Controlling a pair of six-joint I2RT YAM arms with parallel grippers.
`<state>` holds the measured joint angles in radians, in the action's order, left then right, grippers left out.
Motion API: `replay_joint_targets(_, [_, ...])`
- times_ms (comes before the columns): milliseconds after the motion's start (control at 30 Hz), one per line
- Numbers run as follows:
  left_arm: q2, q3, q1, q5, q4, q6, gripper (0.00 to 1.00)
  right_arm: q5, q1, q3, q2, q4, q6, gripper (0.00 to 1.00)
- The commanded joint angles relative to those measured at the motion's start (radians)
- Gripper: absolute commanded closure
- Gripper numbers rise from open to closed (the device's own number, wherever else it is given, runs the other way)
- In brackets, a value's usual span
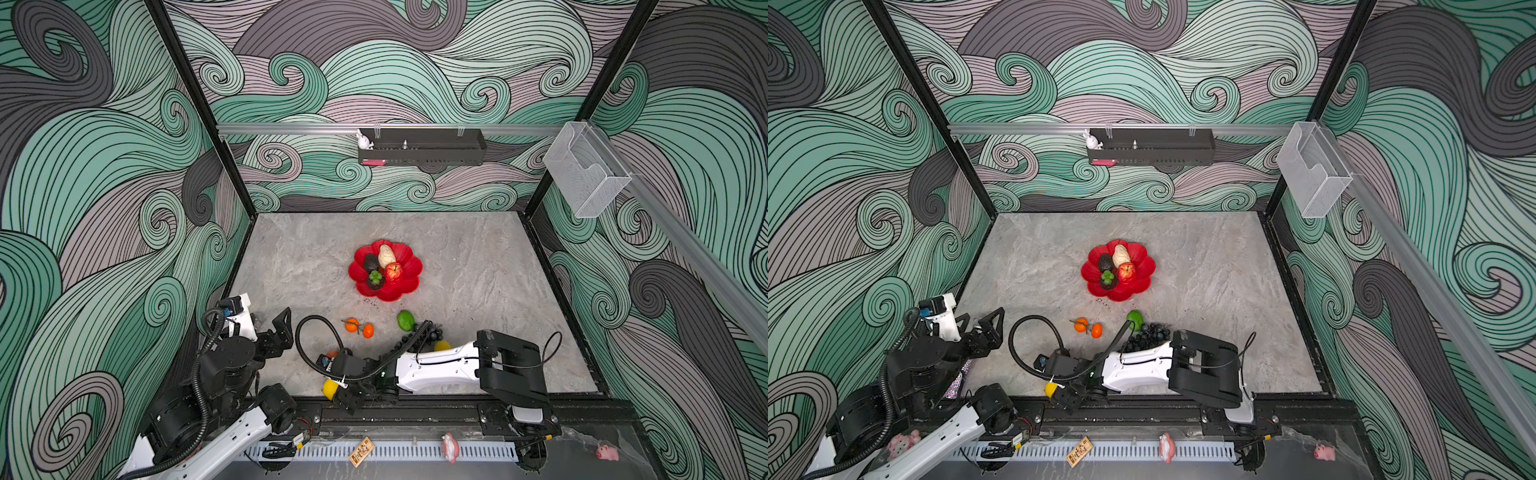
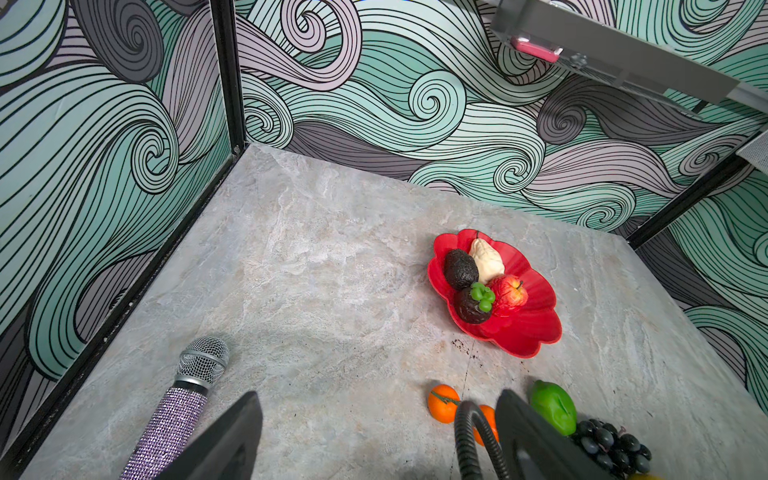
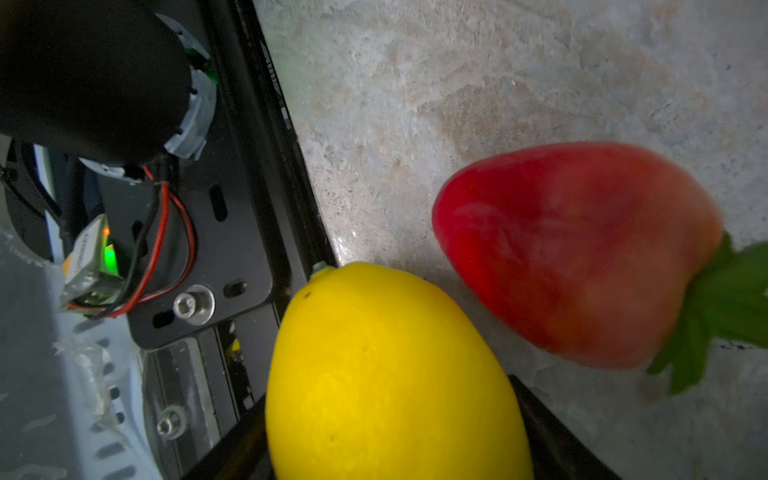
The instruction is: Place and organize the fake fruits in the fruit bowl
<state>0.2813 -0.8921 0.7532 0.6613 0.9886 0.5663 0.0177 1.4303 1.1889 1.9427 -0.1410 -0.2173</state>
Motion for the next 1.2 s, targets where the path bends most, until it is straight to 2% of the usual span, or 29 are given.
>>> replay_joint_targets(0, [-0.014,0.0,-0.003,0.023,0.024,-0.011,0.1,0.0,0.001,0.004,-0.008,-0.015,0.007,0.31])
replay_joint_targets(233, [-0.012,0.005,-0.003,0.024,0.019,-0.011,0.11,0.012,0.002,-0.041,-0.048,0.021,-0.002,0.47])
replay_joint_targets(400, [-0.001,0.007,-0.003,0.008,0.014,-0.008,0.11,-0.002,-0.002,-0.081,-0.113,0.025,-0.014,0.49])
replay_joint_targets(533, [0.024,0.028,-0.003,-0.059,-0.019,0.014,0.1,-0.017,-0.031,-0.171,-0.251,0.028,-0.042,0.49])
replay_joint_targets(733, [0.119,0.101,-0.003,-0.297,-0.194,0.08,0.11,-0.05,-0.144,-0.322,-0.506,-0.005,-0.052,0.48])
replay_joint_targets(867, [0.295,0.106,-0.003,-0.518,-0.319,0.08,0.11,-0.044,-0.252,-0.401,-0.65,-0.014,-0.045,0.47])
replay_joint_targets(967, [0.437,0.074,0.0,-0.68,-0.376,0.108,0.11,-0.03,-0.323,-0.427,-0.698,-0.025,-0.037,0.48])
replay_joint_targets(1033, [0.508,0.07,0.008,-0.75,-0.436,0.132,0.12,-0.029,-0.352,-0.442,-0.722,-0.02,-0.034,0.48])
replay_joint_targets(1167, [0.559,0.095,0.025,-0.797,-0.552,0.183,0.11,-0.018,-0.394,-0.479,-0.763,0.017,-0.05,0.48])
